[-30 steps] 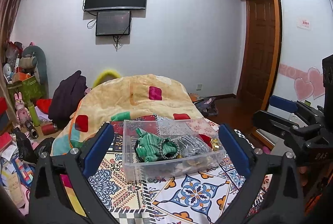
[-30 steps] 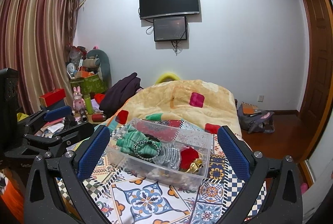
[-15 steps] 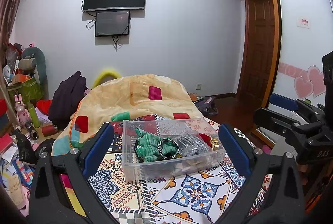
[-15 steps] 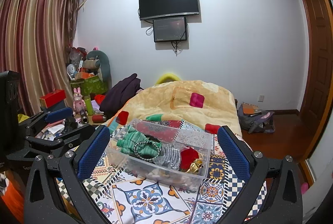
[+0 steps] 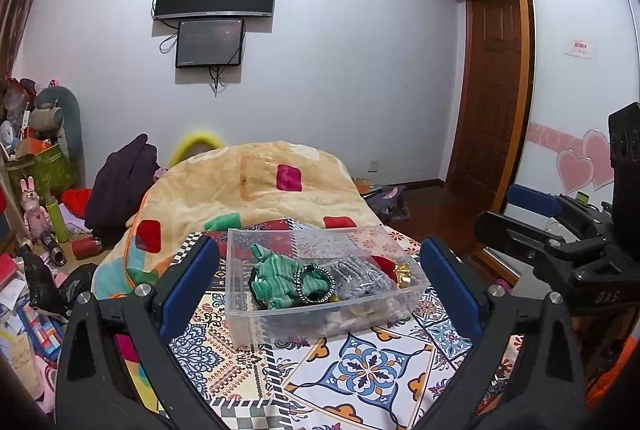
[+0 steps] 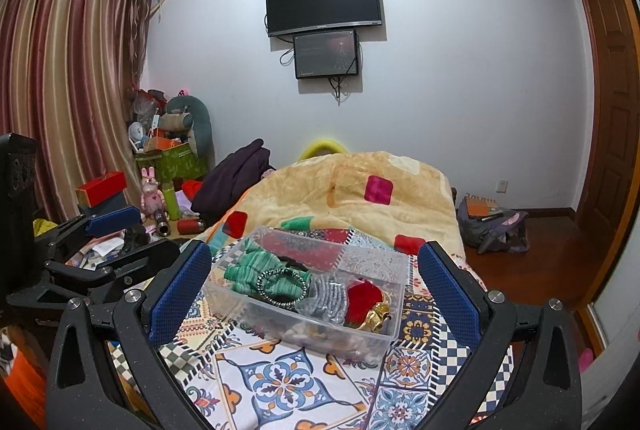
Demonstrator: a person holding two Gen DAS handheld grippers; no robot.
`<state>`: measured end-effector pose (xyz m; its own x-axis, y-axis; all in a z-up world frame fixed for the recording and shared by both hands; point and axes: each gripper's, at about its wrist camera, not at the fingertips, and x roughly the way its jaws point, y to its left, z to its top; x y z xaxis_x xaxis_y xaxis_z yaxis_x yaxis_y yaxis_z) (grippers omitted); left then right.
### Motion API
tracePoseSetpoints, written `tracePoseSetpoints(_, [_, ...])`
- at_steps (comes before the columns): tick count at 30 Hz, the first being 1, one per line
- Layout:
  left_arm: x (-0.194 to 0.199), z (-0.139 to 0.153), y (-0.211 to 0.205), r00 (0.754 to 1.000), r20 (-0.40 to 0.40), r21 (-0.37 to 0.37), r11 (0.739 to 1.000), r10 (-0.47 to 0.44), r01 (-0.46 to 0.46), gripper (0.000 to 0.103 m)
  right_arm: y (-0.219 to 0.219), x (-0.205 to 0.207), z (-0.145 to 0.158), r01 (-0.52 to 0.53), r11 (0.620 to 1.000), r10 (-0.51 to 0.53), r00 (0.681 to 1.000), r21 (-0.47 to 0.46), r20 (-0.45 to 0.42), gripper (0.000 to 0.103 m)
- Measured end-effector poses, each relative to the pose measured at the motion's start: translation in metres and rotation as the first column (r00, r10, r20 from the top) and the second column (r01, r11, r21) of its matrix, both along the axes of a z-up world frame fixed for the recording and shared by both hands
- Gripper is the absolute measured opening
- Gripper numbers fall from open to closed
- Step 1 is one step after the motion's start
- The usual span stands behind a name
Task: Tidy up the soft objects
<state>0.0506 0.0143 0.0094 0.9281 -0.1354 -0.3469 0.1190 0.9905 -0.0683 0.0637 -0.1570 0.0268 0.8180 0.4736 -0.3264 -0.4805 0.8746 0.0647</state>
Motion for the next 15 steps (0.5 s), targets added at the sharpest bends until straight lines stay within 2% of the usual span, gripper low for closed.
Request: tracePoseSetpoints(15, [0.0025,0.0003,0.0018,1.0,-0.002,-0.011,1.0,0.022,-0.022,0.102,-0.0003,0.0054,-0.0037,-0.007,1.0,0.007,1.0,0.014,-0.026,0.103])
